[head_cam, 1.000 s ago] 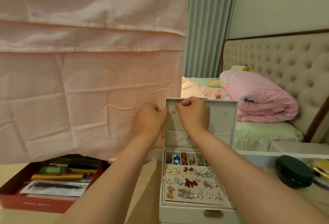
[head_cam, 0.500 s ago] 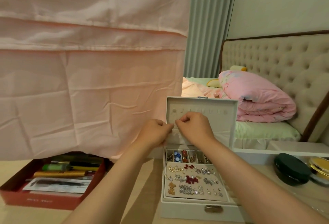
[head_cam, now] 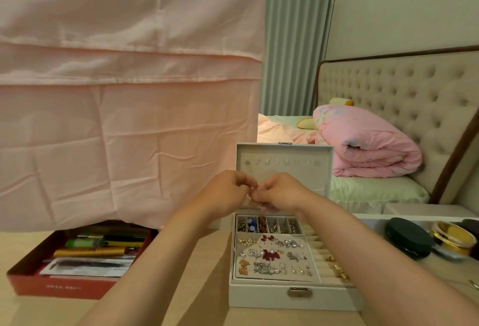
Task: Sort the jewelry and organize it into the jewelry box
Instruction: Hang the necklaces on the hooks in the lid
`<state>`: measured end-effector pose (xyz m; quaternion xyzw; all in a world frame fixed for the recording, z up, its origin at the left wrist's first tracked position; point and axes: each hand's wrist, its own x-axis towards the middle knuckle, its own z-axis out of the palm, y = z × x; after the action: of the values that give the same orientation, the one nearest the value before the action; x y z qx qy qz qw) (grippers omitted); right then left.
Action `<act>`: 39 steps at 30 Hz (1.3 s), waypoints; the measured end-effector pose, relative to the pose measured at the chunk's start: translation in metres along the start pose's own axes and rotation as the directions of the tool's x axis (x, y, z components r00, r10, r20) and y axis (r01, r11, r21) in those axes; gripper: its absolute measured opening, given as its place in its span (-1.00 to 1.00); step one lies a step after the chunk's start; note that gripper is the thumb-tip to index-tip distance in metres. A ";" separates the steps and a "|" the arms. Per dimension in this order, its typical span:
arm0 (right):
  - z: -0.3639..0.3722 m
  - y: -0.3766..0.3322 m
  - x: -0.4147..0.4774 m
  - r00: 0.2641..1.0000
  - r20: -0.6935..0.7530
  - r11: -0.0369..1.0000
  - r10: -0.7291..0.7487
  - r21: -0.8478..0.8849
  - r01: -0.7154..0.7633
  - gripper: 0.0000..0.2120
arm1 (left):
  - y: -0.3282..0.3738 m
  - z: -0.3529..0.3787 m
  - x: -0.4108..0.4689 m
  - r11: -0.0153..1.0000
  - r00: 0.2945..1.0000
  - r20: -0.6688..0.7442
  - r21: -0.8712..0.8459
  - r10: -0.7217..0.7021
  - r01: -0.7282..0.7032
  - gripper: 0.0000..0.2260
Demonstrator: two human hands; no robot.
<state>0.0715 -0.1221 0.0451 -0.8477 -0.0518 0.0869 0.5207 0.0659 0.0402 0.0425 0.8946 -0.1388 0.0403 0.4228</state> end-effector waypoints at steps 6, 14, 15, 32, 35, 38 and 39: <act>-0.033 -0.011 0.015 0.961 -0.188 0.958 -0.204 -0.242 0.156 -0.84 | -0.006 0.008 0.006 0.942 0.996 -0.059 0.332 0.072 -0.048 -0.70; -0.043 -0.035 0.035 0.921 -0.311 0.960 -0.233 -0.226 0.167 -0.83 | -0.020 0.028 0.014 0.701 0.979 0.007 0.697 0.204 -0.151 -0.65; -0.042 -0.036 0.036 0.917 -0.325 0.966 -0.231 -0.186 0.178 -0.83 | -0.022 0.028 0.016 0.687 0.979 0.011 0.711 0.203 -0.150 -0.64; -0.011 0.000 0.045 0.957 -0.076 0.876 -0.280 -0.429 0.222 -0.88 | -0.021 0.021 0.026 0.712 0.986 0.032 0.688 0.163 -0.140 -0.64; -0.010 0.003 0.040 0.942 -0.095 0.752 -0.321 -0.630 0.193 -0.81 | -0.025 0.021 0.021 0.737 0.981 0.005 0.660 0.192 -0.147 -0.61; -0.008 0.004 0.033 0.934 -0.110 0.687 -0.339 -0.707 0.166 -0.78 | -0.028 0.022 0.013 0.766 0.973 -0.025 0.621 0.229 -0.165 -0.59; -0.005 0.006 0.032 0.944 -0.081 0.683 -0.320 -0.710 0.171 -0.78 | -0.028 0.021 0.011 0.771 0.971 -0.028 0.613 0.237 -0.171 -0.59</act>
<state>0.1038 -0.1237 0.0395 -0.9697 -0.1422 -0.0948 0.1743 0.0832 0.0381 0.0105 0.9589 -0.1926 0.1747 0.1135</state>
